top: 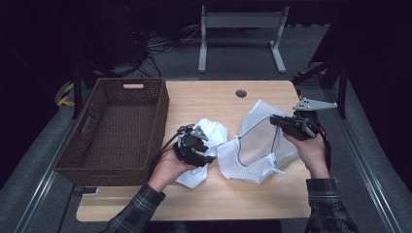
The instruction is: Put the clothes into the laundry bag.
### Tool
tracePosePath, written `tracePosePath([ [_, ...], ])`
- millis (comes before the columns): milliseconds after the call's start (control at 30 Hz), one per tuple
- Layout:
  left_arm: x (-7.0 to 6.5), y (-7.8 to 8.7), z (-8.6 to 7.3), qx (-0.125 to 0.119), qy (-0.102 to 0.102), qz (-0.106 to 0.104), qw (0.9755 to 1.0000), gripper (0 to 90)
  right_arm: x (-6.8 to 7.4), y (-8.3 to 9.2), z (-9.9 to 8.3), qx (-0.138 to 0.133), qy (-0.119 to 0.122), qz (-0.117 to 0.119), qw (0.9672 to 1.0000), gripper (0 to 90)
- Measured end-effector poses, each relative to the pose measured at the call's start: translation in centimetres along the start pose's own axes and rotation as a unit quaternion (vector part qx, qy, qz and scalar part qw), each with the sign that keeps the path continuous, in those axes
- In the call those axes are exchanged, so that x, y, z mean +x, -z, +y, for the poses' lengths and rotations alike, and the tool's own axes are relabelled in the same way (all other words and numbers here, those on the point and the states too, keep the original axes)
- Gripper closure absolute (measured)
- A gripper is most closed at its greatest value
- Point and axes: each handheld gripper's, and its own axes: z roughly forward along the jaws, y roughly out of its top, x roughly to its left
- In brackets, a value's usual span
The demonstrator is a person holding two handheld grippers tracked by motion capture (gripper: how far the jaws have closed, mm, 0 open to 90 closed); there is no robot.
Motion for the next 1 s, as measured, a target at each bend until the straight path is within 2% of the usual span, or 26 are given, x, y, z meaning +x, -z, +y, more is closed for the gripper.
tracePosePath([
  [33,0.7,0.3,-0.2,-0.004,0.013,0.007,0.9999,47.7,0.0,0.0,0.0,0.0,0.0,0.001,1.0,88.1],
  [133,1.9,0.3,-0.5,0.001,0.03,0.013,0.9995,35.2,0.0,-0.1,-0.1,0.001,0.0,0.0,1.0,88.1],
  [200,2.6,-0.4,-0.7,0.016,0.039,0.02,0.9989,22.9,0.0,-0.1,-0.1,0.004,0.002,0.0,1.0,88.1],
  [267,3.0,-1.0,-0.9,0.02,0.05,0.025,0.9982,12.8,0.0,-0.2,-0.1,0.005,0.003,0.0,1.0,88.1],
  [400,3.4,-2.5,-0.9,0.028,0.056,0.043,0.9971,2.0,0.0,-0.3,-0.2,0.005,0.002,0.0,1.0,88.1],
  [600,4.1,-4.3,-1.0,0.04,0.064,0.065,0.9951,0.1,0.0,-0.4,-0.3,0.009,0.002,0.0,1.0,88.0],
  [767,4.7,-5.9,-1.4,0.052,0.065,0.073,0.9938,0.0,0.0,-0.5,-0.3,0.01,0.002,0.0,0.9999,88.0],
  [1000,4.7,-7.3,-2.0,0.068,0.062,0.071,0.9933,0.0,0.0,-0.6,-0.4,0.011,0.004,0.001,0.9999,88.0],
])
